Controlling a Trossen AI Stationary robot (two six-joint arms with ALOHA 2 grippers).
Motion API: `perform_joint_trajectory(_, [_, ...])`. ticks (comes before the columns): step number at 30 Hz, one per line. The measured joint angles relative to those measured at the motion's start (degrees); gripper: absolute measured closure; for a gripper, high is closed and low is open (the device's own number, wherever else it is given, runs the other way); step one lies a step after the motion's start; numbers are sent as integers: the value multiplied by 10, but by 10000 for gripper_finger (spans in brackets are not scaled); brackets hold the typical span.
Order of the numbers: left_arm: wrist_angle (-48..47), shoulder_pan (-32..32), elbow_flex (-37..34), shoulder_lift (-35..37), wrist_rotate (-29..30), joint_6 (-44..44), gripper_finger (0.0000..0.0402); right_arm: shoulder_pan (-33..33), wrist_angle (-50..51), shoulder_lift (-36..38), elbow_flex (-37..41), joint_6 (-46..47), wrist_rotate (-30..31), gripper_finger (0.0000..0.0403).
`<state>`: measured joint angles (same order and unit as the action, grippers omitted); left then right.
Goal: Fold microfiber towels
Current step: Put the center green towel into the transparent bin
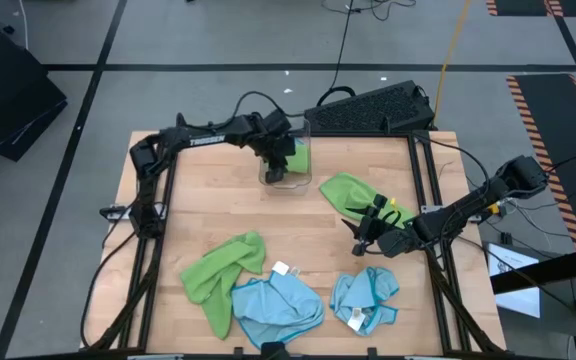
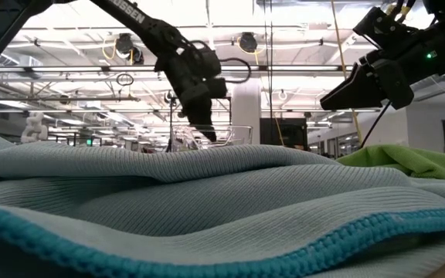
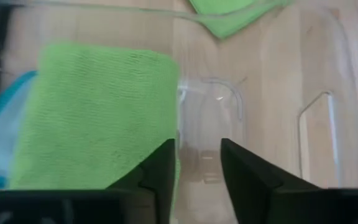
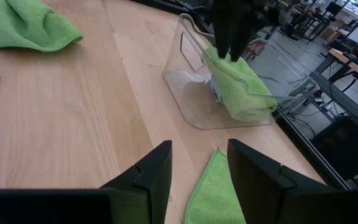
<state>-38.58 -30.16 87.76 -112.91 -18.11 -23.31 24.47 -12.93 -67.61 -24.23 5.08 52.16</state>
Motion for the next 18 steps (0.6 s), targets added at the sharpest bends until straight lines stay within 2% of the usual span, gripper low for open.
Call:
perform_joint_trajectory(6, [44,1,0,-29,52,5,339,0,5,0,0,2,0,257])
perform_joint_trajectory(13, [72,-15,0,-42,135,6,376,0,9,0,0,2,0,257])
perform_joint_trajectory(16, [75,-28,-1,-43,132,16,386,0,11,0,0,3,0,257])
perform_joint_trajectory(18, [78,-33,0,-43,109,22,392,0,12,0,0,3,0,257])
